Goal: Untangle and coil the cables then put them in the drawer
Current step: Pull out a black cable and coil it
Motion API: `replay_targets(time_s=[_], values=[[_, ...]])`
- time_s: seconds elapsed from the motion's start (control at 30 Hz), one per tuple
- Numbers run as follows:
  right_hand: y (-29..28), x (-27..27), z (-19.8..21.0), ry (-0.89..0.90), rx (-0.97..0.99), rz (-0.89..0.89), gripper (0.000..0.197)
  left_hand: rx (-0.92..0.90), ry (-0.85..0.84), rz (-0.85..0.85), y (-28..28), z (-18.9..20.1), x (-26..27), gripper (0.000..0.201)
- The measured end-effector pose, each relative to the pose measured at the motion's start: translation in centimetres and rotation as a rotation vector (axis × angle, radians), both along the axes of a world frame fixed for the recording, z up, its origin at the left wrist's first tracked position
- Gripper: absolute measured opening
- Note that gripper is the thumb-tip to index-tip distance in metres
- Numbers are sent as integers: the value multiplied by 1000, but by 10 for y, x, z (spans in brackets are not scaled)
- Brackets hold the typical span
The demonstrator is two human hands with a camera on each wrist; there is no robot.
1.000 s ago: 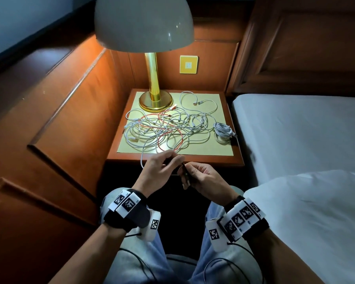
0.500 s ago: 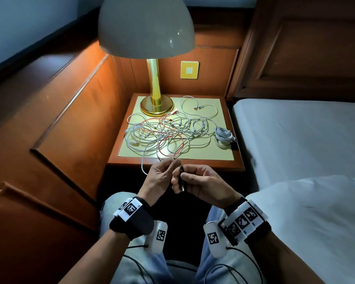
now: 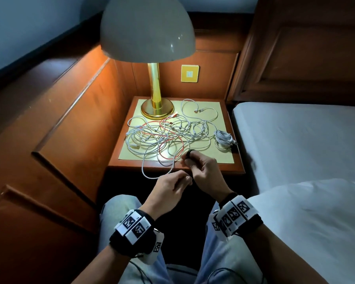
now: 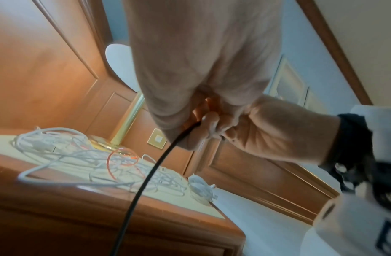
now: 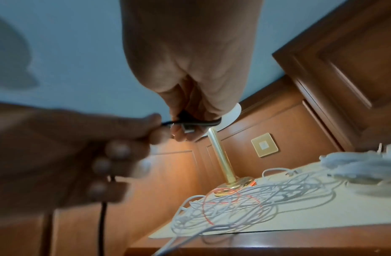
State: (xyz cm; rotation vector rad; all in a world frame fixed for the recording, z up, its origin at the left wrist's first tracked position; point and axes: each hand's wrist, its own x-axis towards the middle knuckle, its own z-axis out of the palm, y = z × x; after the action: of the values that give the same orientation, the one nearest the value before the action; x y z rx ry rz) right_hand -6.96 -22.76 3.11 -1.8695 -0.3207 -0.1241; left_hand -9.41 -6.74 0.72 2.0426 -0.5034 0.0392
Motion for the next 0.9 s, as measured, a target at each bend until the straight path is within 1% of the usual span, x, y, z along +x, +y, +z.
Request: replay_targets(time_s=[0.03, 0.07, 0.1, 0.17, 0.2, 0.3, 0.4, 0.5, 0.63, 0.7, 0.8, 0.9], values=[[-2, 0, -4, -13, -68, 18, 15, -2, -35, 14, 2, 2, 3, 15], [-4, 0, -7, 9, -85, 44, 16, -1, -69, 27, 4, 3, 5, 16], [-5, -1, -9, 64, -49, 75, 17, 4, -104, 34, 5, 5, 7, 16], [-7, -4, -9, 195, 84, 130, 21, 14, -138, 42, 8, 9, 10, 14], [-8, -6, -9, 251, 135, 151, 22, 7, -135, 46, 11, 10, 14, 13], [-9, -11, -13, 365, 203, 215, 26, -14, -94, 59, 17, 12, 22, 16], [-6, -16, -15, 482, 390, 299, 27, -27, -60, 33, 17, 17, 26, 16], [-3, -19, -11, 510, 524, 322, 28, -83, 30, 33, 15, 22, 25, 17], [-1, -23, -8, 517, 552, 350, 27, -259, 180, 40, 13, 26, 25, 21], [0, -26, -10, 545, 577, 394, 22, -316, 236, 43, 13, 30, 25, 23], [1, -29, -12, 592, 610, 471, 24, -451, 339, 36, 8, 33, 19, 28], [3, -30, -10, 643, 680, 506, 24, -615, 473, 21, 3, 29, 13, 29]])
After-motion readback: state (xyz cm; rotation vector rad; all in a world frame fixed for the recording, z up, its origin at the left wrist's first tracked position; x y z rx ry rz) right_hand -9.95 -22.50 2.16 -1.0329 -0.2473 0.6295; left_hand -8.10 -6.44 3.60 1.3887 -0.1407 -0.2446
